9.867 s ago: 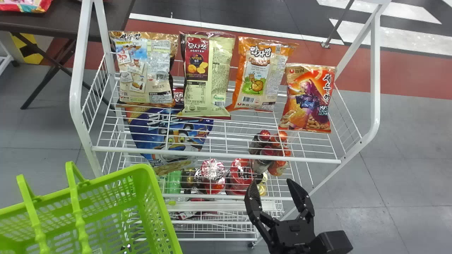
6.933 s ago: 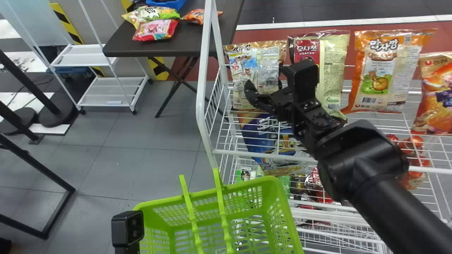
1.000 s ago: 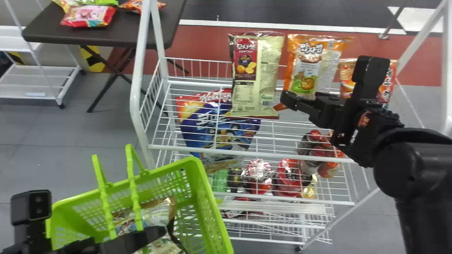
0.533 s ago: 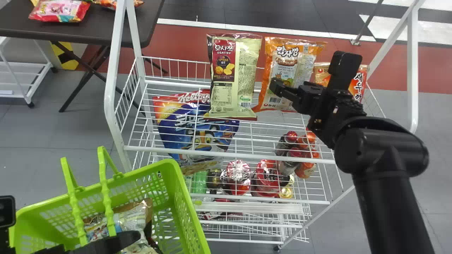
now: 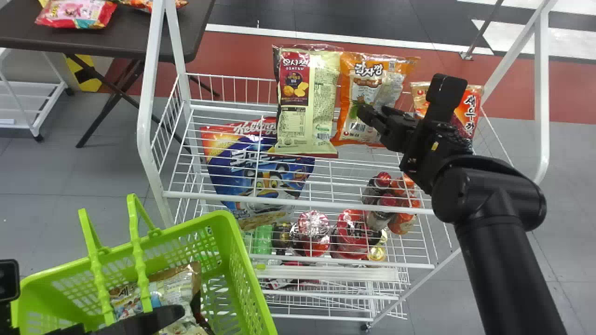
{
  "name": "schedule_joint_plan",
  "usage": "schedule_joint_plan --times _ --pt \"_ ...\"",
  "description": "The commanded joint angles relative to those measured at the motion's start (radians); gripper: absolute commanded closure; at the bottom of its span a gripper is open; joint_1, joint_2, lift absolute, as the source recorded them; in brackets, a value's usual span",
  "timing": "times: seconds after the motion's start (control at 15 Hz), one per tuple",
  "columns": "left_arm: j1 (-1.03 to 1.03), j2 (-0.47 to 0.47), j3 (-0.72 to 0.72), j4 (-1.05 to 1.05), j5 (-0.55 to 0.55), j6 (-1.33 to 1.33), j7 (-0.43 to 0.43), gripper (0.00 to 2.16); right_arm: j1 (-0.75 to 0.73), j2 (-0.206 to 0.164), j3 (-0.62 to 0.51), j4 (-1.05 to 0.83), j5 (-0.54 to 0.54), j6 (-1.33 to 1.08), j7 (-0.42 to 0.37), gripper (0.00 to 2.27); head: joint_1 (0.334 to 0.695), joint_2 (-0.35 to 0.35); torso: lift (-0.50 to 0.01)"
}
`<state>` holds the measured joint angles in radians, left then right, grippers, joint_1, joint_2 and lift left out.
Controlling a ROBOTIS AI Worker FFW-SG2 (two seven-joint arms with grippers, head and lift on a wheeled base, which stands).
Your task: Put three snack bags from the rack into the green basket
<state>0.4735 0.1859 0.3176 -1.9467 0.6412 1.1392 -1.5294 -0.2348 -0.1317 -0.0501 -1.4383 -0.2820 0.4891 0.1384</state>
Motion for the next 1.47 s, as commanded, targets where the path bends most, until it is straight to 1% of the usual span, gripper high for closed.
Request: schedule_joint_plan --times 0.0,0.27,0.6,0.73,0.87,1.2,1.4 --pt "0.001 0.0 0.0 -0.001 0.0 0.001 0.0 2.15 0.025 -0.002 -0.019 -0.027 -0.014 0.007 0.001 2.25 0.695 -0.142 0.0" --pt "0.004 0.0 0.0 -0.003 0.0 0.001 0.0 2.15 0.068 -0.005 -0.054 -0.105 -0.026 0.026 0.007 2.25 0.695 -0.159 0.0" --pt "0.005 0.0 0.0 -0.003 0.002 0.001 0.0 2.15 0.068 -0.019 -0.103 -0.149 -0.138 0.093 0.038 2.25 0.695 -0.172 0.0" --pt "0.007 0.0 0.002 -0.005 0.002 0.001 0.0 2.15 0.069 -0.019 -0.119 -0.18 -0.187 0.108 0.069 2.25 0.695 -0.176 0.0" --pt "0.008 0.0 0.002 -0.008 0.002 0.001 0.0 2.15 0.071 -0.02 -0.119 -0.208 -0.21 0.142 0.092 2.25 0.695 -0.169 0.0" --pt "0.013 0.0 0.009 -0.011 0.003 0.001 0.0 2.15 0.103 -0.019 -0.122 -0.349 -0.238 0.243 0.078 2.25 0.695 -0.142 0.0" --pt "0.013 0.0 0.011 -0.011 0.008 0.001 0.0 2.15 0.178 -0.019 -0.151 -0.545 -0.339 0.418 0.063 2.25 0.695 -0.129 0.0"
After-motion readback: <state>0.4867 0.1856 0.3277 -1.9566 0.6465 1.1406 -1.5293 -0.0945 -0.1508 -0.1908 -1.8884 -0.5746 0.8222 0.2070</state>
